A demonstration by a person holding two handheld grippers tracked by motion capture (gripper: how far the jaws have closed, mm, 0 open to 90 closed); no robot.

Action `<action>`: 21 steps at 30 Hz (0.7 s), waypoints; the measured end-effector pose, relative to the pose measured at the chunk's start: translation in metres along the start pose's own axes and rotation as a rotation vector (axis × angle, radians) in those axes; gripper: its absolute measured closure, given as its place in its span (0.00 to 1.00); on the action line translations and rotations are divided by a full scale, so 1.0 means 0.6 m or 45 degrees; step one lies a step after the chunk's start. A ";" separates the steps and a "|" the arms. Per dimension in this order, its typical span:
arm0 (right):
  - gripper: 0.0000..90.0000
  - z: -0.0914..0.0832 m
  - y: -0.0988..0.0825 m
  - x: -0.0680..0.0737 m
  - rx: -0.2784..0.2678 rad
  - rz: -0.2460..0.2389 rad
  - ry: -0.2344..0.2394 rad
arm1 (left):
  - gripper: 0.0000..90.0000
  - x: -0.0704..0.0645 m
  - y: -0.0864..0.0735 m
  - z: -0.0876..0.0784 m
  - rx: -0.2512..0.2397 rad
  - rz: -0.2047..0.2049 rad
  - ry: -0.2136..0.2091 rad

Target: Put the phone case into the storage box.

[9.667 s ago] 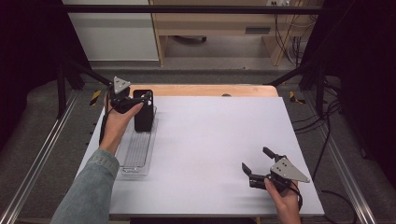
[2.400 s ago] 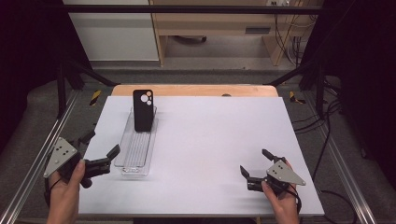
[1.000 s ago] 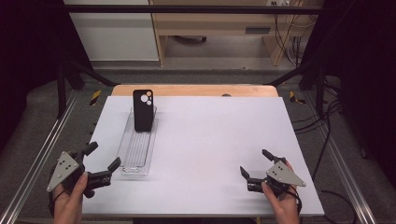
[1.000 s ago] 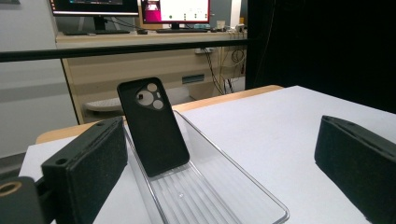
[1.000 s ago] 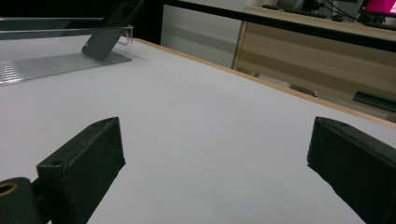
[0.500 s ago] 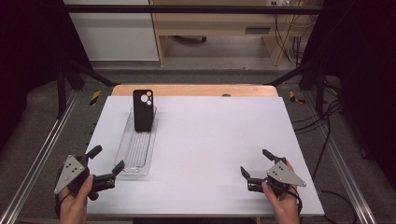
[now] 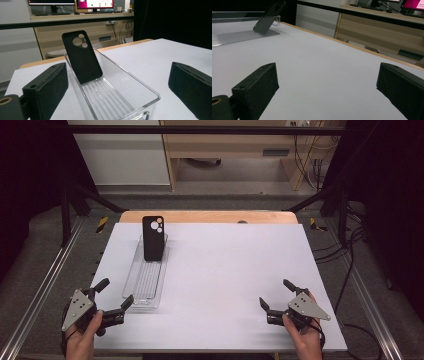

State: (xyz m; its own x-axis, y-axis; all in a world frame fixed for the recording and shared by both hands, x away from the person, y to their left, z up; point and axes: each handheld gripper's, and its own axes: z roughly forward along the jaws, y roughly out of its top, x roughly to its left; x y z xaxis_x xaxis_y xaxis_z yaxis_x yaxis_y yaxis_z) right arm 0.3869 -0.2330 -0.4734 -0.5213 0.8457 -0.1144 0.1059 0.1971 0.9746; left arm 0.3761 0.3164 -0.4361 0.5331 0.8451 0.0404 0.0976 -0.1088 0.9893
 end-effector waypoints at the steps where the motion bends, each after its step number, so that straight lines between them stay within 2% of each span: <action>1: 0.04 0.000 0.000 -0.001 0.001 0.001 -0.003 | 0.02 0.000 -0.001 0.000 0.005 0.006 0.003; 7: 0.05 -0.004 0.000 -0.006 -0.001 -0.011 -0.020 | 0.02 0.002 -0.009 0.002 0.011 0.013 0.000; 12: 0.05 -0.005 0.000 -0.008 -0.010 -0.047 -0.039 | 0.02 0.002 -0.017 0.003 0.021 0.024 -0.004; 18: 0.05 -0.008 -0.001 -0.012 -0.013 -0.040 -0.047 | 0.02 0.008 -0.025 0.001 0.007 0.009 0.009; 21: 0.05 -0.008 -0.001 -0.014 -0.014 -0.037 -0.048 | 0.02 0.011 -0.030 0.000 0.015 0.019 0.015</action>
State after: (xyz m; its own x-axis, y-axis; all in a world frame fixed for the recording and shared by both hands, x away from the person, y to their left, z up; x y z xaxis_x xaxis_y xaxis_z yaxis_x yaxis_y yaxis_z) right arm 0.3869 -0.2426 -0.4723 -0.4915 0.8580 -0.1494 0.0820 0.2163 0.9729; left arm 0.3778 0.3237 -0.4536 0.5245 0.8495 0.0570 0.0994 -0.1276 0.9868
